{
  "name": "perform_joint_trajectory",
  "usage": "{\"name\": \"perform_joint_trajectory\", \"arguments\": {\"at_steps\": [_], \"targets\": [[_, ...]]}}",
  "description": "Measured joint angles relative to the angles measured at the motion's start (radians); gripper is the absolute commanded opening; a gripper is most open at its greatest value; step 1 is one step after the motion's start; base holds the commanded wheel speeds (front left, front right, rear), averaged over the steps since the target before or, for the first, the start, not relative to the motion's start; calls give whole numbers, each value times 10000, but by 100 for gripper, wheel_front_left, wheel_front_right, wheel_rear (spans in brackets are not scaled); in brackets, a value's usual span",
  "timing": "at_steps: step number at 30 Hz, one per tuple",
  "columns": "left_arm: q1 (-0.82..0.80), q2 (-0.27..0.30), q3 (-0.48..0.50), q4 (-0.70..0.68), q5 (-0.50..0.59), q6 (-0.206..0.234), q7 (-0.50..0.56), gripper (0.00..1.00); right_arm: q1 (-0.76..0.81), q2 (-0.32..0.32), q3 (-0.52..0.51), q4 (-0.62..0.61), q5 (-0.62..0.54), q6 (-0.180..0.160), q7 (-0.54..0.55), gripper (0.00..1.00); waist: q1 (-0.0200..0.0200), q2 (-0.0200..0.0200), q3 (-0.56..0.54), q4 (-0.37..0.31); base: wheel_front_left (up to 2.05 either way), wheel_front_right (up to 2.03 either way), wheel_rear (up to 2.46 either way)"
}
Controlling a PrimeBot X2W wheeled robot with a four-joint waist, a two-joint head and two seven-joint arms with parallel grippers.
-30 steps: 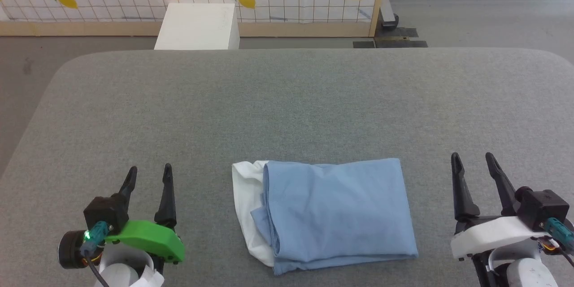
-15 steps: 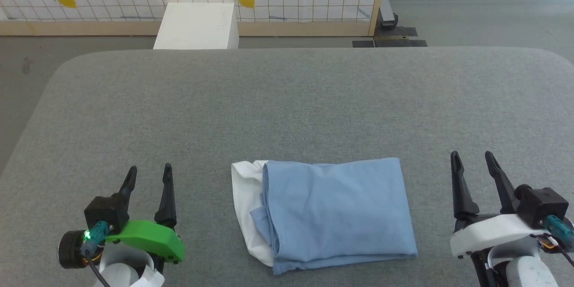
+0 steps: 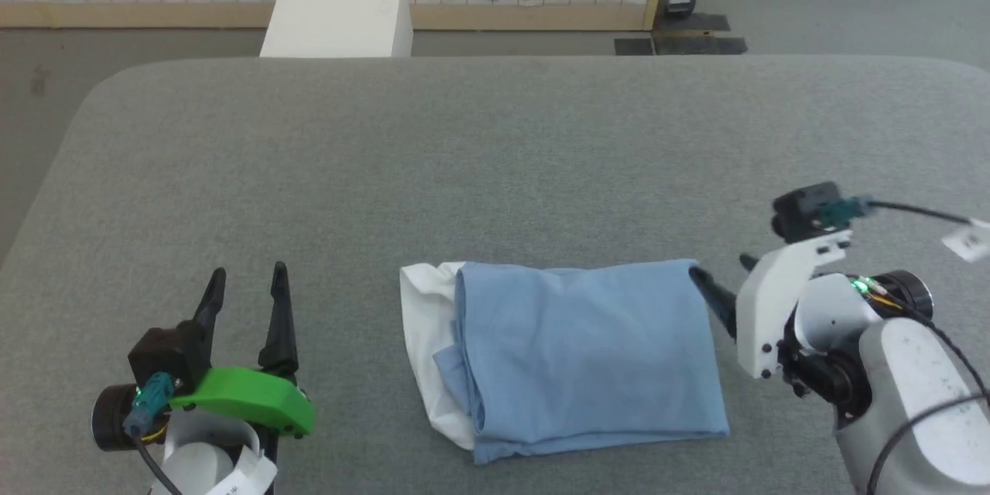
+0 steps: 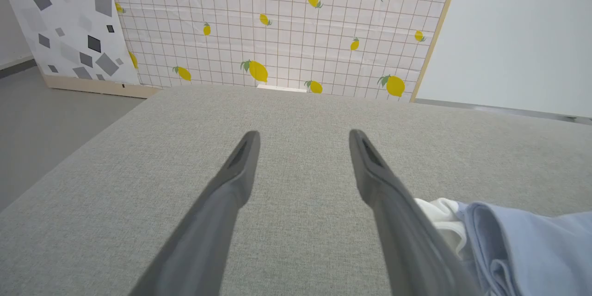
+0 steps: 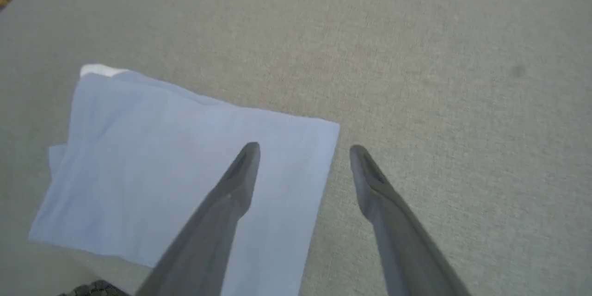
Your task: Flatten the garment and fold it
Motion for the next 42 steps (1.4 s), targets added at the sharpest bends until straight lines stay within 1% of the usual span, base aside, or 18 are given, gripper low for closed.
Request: {"name": "perform_joint_trajectory", "arguments": {"at_steps": [3,6,7,13,22,23,24,25,31,35,38,42], "targets": [[-109,8,-61,-52,-25,0,2,100,-218,-368,364,253,-50,0,1528,100,0,0,168,176,0,0,0],[-215,17,-100,-88,-46,-6,0,100,-243,-497,493,508,-224,0,2422,100,0,0,381,361,0,0,0],[-249,23,-107,-90,-52,-6,0,100,-242,-502,523,560,-290,0,2568,100,0,0,463,430,0,0,0],[-436,42,-138,-17,-67,-10,-12,100,-134,-355,621,811,-332,0,2959,100,0,0,938,777,0,0,0],[-734,42,-157,111,-140,-23,-92,100,-79,-301,556,922,-364,0,3033,100,0,0,1412,1076,0,0,0],[-757,40,-163,132,-140,-42,-96,100,-81,-303,550,915,-345,0,3026,29,0,0,1433,1081,0,0,0],[-779,40,-167,155,-140,-54,-100,100,-83,-297,516,913,-311,0,2953,13,0,0,1438,1074,0,0,0],[-797,40,-173,171,-140,-54,-100,100,-94,-299,516,917,-278,0,2911,0,0,0,1436,1065,0,0,0],[-850,33,-194,314,-153,-94,-119,100,-113,-303,527,903,-142,0,2439,0,0,0,1319,993,0,0,0],[-826,25,-219,366,-167,-113,-130,100,-155,-499,826,786,-71,0,2320,0,0,0,1098,929,0,0,0],[-801,23,-301,389,-167,-182,-132,100,-323,-880,1204,403,90,0,2472,0,0,0,887,859,0,0,0],[-667,13,-305,334,-180,-178,-132,100,-726,-1574,1687,-234,395,0,2963,0,0,0,653,608,0,0,0]]}}
